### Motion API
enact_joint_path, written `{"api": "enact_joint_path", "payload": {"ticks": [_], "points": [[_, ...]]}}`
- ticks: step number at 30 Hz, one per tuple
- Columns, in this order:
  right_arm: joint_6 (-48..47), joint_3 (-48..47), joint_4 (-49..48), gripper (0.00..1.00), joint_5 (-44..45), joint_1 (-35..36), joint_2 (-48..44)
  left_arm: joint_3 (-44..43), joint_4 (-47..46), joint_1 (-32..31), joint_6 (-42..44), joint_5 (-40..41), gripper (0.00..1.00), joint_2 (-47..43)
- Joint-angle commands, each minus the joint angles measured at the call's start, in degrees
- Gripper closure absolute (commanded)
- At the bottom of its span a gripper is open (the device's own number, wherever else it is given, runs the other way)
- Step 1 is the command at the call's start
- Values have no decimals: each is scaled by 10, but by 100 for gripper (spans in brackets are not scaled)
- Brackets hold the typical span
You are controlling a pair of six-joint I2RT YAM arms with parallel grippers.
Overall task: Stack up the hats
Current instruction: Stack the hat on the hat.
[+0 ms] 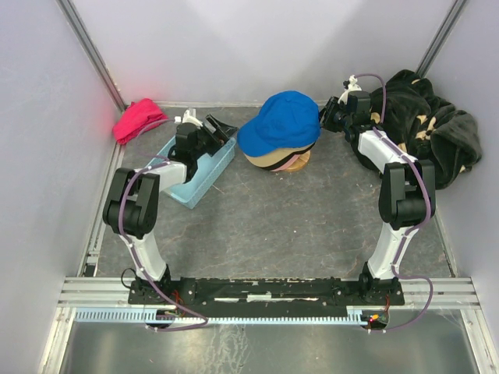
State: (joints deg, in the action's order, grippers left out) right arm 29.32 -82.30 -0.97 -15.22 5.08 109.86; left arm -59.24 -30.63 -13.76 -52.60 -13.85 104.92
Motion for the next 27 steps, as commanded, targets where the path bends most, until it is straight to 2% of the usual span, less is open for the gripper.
{"api": "enact_joint_path", "payload": {"ticks": [1, 6, 11, 18, 27], "points": [[-11, -1, 56, 61, 12, -3, 3, -22, -52, 6, -66, -87, 9, 26], [-12, -1, 57, 61, 12, -3, 3, -20, -109, 7, -112, -115, 20, 46], [-12, -1, 57, 61, 12, -3, 3, -16, -133, 6, -128, -114, 23, 44], [-12, 0, 57, 61, 11, -3, 3, -11, -172, 6, -150, -117, 36, 47], [-12, 1, 57, 61, 12, -2, 3, -8, -185, 5, -162, -135, 41, 54]]}}
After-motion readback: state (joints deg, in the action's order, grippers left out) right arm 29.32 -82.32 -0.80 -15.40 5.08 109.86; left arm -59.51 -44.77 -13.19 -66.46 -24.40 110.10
